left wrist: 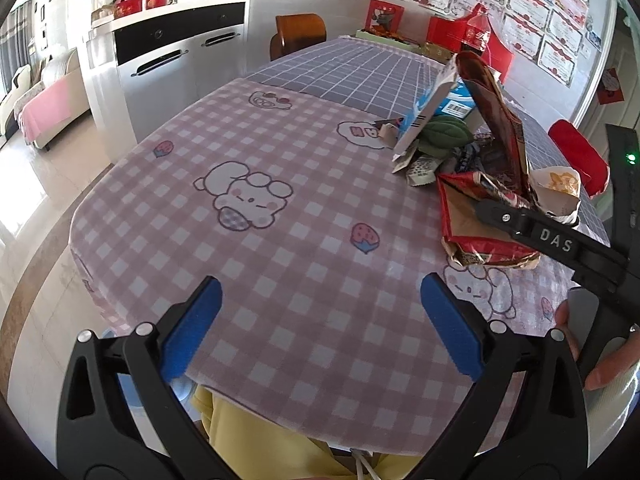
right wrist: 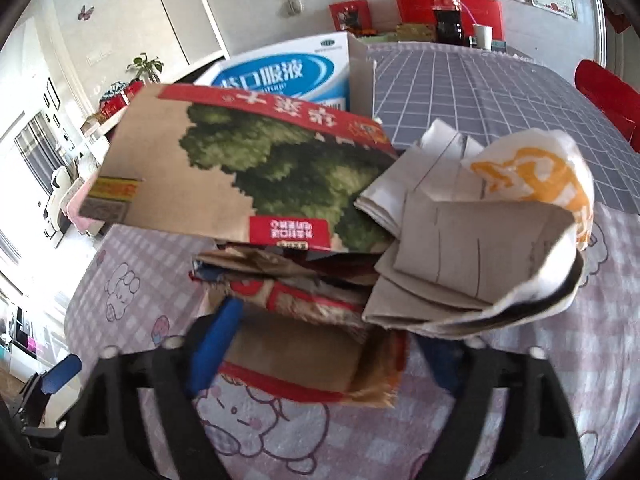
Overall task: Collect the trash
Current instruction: 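Reach the right gripper into the pile and grasp the red paper snack bag, then grasp the white orange-printed plastic bag with the left gripper while the right lifts the red bag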
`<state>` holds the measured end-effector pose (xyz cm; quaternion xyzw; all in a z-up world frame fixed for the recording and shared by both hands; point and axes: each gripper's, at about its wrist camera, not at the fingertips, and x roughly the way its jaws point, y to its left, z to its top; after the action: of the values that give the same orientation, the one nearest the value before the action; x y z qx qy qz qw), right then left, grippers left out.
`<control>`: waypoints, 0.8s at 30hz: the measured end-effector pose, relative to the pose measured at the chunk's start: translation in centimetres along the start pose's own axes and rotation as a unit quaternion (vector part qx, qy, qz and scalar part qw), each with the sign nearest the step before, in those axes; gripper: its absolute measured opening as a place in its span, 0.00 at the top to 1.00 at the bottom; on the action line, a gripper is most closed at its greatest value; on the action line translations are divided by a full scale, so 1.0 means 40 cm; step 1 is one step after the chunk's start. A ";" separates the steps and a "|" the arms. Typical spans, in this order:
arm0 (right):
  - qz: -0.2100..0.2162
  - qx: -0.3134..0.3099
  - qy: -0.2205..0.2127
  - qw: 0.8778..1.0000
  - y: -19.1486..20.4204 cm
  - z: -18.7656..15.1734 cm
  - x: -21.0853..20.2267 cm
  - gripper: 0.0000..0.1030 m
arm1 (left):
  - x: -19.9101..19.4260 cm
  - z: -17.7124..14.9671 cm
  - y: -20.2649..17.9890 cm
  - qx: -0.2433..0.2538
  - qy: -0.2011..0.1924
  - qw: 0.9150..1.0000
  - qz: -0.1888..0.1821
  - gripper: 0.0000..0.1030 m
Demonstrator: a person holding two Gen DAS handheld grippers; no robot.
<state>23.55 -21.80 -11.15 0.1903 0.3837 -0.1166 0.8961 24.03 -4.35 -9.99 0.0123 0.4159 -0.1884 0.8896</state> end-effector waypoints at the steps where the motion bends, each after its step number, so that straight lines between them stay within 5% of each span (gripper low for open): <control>1: 0.009 0.005 0.000 1.000 -0.004 -0.001 -0.005 0.37 | -0.001 -0.001 0.002 -0.002 0.000 1.000 0.000 0.06; 2: 0.015 0.009 0.000 1.000 -0.007 -0.004 -0.011 0.40 | -0.004 -0.002 0.003 -0.004 0.000 1.000 0.000 0.06; 4: 0.022 0.011 -0.002 1.000 -0.012 -0.012 -0.025 0.67 | -0.015 -0.005 0.006 -0.007 -0.005 1.000 0.002 0.06; 10: 0.037 0.015 -0.004 0.999 -0.019 -0.058 -0.065 0.82 | -0.060 -0.019 -0.006 -0.009 -0.017 1.000 0.006 0.06; 24: 0.072 0.003 -0.078 0.994 -0.057 -0.118 -0.308 0.83 | -0.146 -0.029 -0.110 0.029 -0.045 0.998 -0.013 0.06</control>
<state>11.35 -21.07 -5.69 0.2106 0.2972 -0.0673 0.9289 18.27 -6.32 -5.81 0.0244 0.3701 -0.2126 0.9040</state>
